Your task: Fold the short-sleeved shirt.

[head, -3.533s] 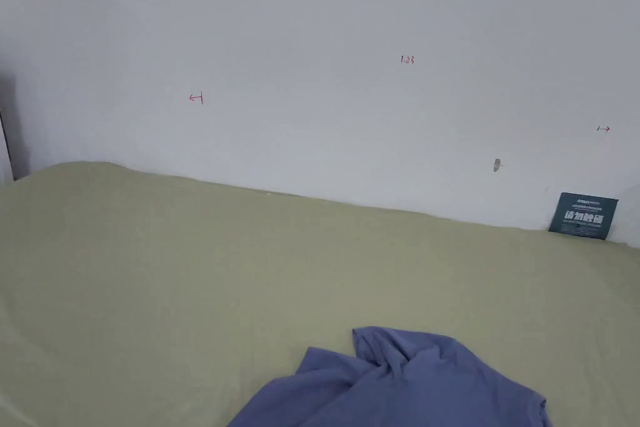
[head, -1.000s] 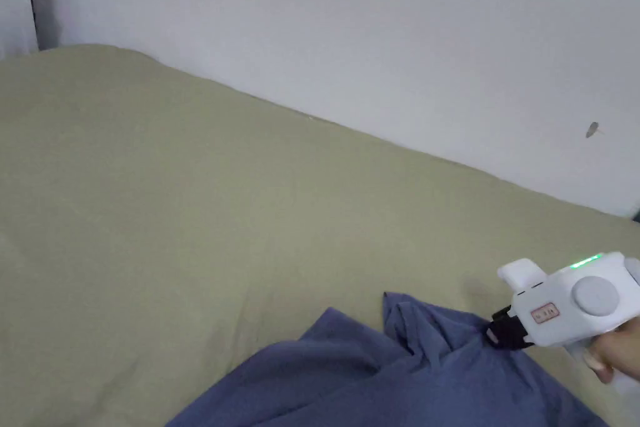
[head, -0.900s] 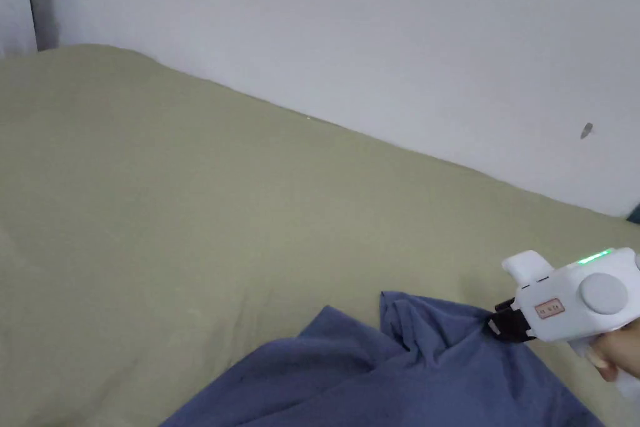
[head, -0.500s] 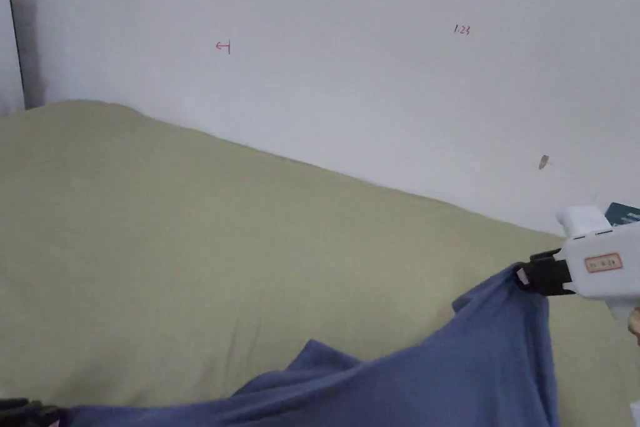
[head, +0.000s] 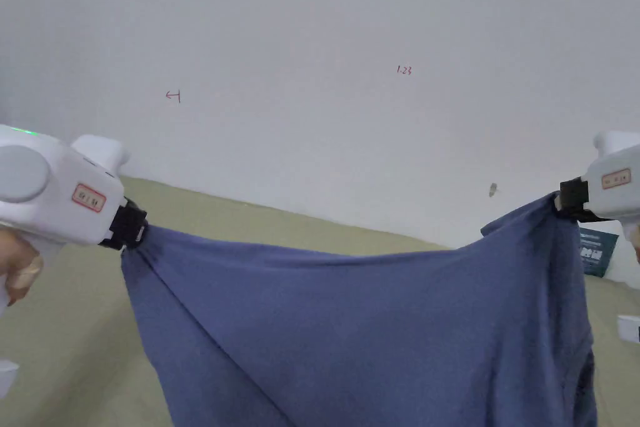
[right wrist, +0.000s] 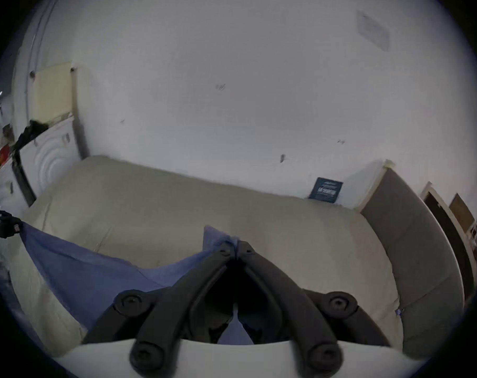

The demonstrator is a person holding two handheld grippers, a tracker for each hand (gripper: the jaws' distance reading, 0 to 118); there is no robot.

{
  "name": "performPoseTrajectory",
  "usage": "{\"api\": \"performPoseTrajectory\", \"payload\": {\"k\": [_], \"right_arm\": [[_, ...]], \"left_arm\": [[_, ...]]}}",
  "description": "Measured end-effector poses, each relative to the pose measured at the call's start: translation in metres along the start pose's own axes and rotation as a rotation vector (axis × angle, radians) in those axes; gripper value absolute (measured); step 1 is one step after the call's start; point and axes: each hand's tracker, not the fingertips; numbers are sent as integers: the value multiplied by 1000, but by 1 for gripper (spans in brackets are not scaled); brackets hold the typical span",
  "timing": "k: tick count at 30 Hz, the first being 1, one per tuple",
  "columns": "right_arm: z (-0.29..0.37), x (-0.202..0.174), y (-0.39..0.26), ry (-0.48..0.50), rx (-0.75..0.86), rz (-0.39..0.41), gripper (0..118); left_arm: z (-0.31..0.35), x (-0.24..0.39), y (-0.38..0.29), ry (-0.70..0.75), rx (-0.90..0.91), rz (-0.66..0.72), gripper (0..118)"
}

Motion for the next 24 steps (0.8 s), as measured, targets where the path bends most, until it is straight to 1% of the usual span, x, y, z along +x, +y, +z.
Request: {"api": "performPoseTrajectory", "payload": {"k": [1, 2, 3, 4, 5, 6, 8, 9, 10, 11, 12, 15, 18, 20, 22, 24], "right_arm": [[0, 4, 5, -26, 14, -6, 0], [1, 9, 11, -53, 33, -38, 0], [2, 14, 17, -49, 53, -56, 0], [5, 17, 26, -93, 84, -39, 0], [8, 20, 35, -120, 110, -50, 0], [11, 24, 42, -96, 130, -70, 0], [19, 29, 56, -131, 199, -100, 0], [23, 28, 62, -138, 233, -92, 0], [28, 27, 68, -150, 270, -88, 0], [31, 26, 73, -141, 296, -73, 0], [34, 25, 79, -164, 313, -61, 0], [43, 21, 98, -178, 357, -63, 0], [51, 18, 113, -159, 388, -74, 0], [56, 14, 122, -167, 417, -81, 0], [64, 10, 129, -173, 453, -81, 0], [69, 9, 134, -149, 465, -83, 0]], "left_arm": [[-6, 0, 15, -12, 1, -6, 2], [-9, 1, 28, 2, 16, -5, 2], [-11, 1, 39, -3, 29, 5, 2], [-15, 2, 59, -4, 29, -11, 2], [-15, 3, 72, 40, 80, -18, 2], [-15, 3, 83, 47, 86, -18, 2], [-16, 4, 107, 75, 107, -30, 2], [-15, 6, 120, 97, 111, -50, 2], [-10, 7, 129, 116, 169, -30, 2], [-7, 8, 138, 116, 168, -24, 2], [-4, 7, 145, 116, 205, -11, 2], [13, 19, 158, 119, 258, 25, 2], [23, 22, 169, 158, 282, 24, 2], [28, 23, 174, 160, 284, 34, 2], [36, 25, 175, 160, 304, 25, 2], [42, 26, 174, 163, 317, -5, 2]]}}
